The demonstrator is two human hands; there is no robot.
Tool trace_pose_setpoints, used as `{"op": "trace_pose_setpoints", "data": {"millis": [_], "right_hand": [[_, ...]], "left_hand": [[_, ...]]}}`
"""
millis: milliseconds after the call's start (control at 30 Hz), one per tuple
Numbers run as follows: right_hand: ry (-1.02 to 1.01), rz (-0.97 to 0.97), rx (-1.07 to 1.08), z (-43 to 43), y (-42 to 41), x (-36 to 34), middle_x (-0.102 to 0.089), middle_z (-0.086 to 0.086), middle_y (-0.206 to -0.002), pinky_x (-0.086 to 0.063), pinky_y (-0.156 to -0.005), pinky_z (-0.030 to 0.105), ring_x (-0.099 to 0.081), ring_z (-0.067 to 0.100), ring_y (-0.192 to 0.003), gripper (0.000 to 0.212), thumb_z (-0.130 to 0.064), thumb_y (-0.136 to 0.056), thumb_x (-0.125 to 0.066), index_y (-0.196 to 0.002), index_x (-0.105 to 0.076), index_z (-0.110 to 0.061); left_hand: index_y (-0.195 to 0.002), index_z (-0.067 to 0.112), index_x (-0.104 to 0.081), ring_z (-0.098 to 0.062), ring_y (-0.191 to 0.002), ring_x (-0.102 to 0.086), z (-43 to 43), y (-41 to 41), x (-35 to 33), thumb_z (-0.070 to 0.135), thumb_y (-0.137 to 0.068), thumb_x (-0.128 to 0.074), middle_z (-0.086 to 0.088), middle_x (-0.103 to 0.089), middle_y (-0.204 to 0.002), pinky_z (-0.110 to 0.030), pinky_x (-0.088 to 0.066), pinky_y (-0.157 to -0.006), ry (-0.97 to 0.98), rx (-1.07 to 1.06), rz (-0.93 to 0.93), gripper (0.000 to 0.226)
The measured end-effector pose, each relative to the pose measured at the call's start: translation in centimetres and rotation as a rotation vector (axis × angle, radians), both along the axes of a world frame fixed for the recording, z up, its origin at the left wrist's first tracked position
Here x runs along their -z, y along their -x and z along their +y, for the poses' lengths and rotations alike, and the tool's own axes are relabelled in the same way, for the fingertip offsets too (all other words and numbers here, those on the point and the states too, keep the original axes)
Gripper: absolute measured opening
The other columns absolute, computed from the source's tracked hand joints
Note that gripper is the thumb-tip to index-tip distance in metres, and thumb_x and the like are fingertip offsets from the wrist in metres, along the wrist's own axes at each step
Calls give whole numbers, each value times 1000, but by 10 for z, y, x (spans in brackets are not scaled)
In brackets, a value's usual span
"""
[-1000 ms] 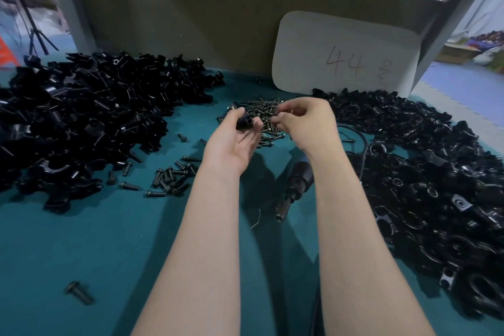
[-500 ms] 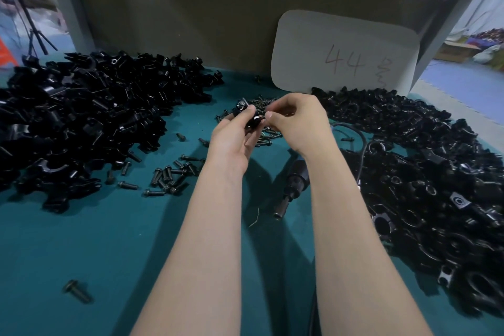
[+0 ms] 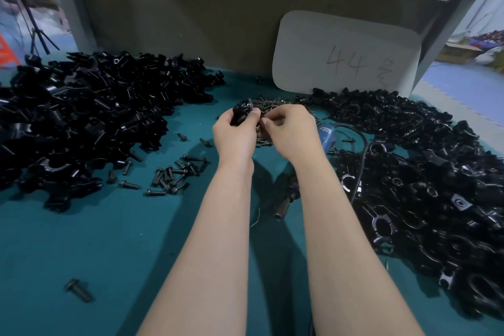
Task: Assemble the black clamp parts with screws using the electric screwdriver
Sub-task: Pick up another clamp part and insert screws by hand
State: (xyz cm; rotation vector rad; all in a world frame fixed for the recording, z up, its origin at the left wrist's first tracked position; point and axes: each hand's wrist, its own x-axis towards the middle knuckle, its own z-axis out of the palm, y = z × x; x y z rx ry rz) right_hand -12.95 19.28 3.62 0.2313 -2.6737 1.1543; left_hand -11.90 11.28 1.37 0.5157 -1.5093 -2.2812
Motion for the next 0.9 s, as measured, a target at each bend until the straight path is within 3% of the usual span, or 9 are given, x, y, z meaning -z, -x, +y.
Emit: {"op": "trace_pose_setpoints", "data": {"millis": [100,167,233,333,433,567,700,800,900], "right_hand": [[-30,-16,2,-2,1,1,-69,7,-96,-45,-72,23,-63,19,-88,16,-14,-92,-56,-104,-66,-13],[-57,-2,19,-4,1,4,-69,11,-97,-49,-75,28,-63,23,-89,17,-13,-94,-51,-104,-64,-10],[-74,5,25,-6,1,6,-68,15,-96,-51,-79,38,-62,30,-89,20,-17,-97,-46,-100,-62,-6],[-89,21,18,-8,0,9,-63,14,-85,-48,-72,40,-59,32,-80,33,-28,-101,-38,-86,-56,-4],[-89,14,31,-5,1,12,-54,5,-71,-35,-63,31,-50,27,-73,39,-31,-102,-34,-70,-47,-11],[6,-12,37,3,2,5,-51,3,-60,-39,-65,30,-52,27,-71,47,-30,-102,-36,-58,-44,-15],[46,-87,-40,8,4,1,-69,14,-84,-53,-84,45,-65,32,-87,23,-21,-97,-50,-82,-62,-8],[31,-76,-67,8,5,2,-68,8,-94,-52,-88,41,-64,28,-93,7,-14,-94,-53,-93,-61,-15],[-79,22,-62,7,3,3,-61,2,-91,-45,-77,29,-58,21,-88,18,-19,-98,-46,-102,-62,-11]], "left_hand": [[-83,16,-64,-15,-80,-62,0,2,1,11,-89,-67,0,-66,-87,-20,-55,-71,22,-32,9,9],[-90,13,-66,-12,-76,-62,1,1,0,12,-89,-67,-2,-67,-89,-11,-48,-55,55,-42,13,2],[-92,10,-67,-11,-73,-61,3,2,0,12,-88,-67,-4,-69,-91,-7,-43,-49,87,-60,20,4],[-91,14,-67,-14,-82,-64,4,2,-2,12,-88,-67,-4,-70,-96,-13,-49,-60,153,-72,33,4],[-92,20,-65,-19,-95,-66,7,2,-4,12,-87,-67,-2,-70,-98,-34,-55,-87,225,-60,50,10],[-109,16,-66,-16,-97,-65,10,1,-6,17,-88,-67,0,-70,-100,-37,-54,-90,336,-73,50,22],[-117,15,-64,-17,-100,-65,10,0,-6,19,-88,-67,-1,-70,-104,-38,-52,-92,386,-109,40,29],[-120,16,-63,-18,-103,-64,10,-1,-5,21,-88,-67,-1,-69,-108,-38,-51,-94,411,-115,24,33],[-117,15,-65,-17,-102,-64,9,-1,-7,20,-88,-67,0,-70,-106,-38,-52,-93,407,-105,23,30]]}}
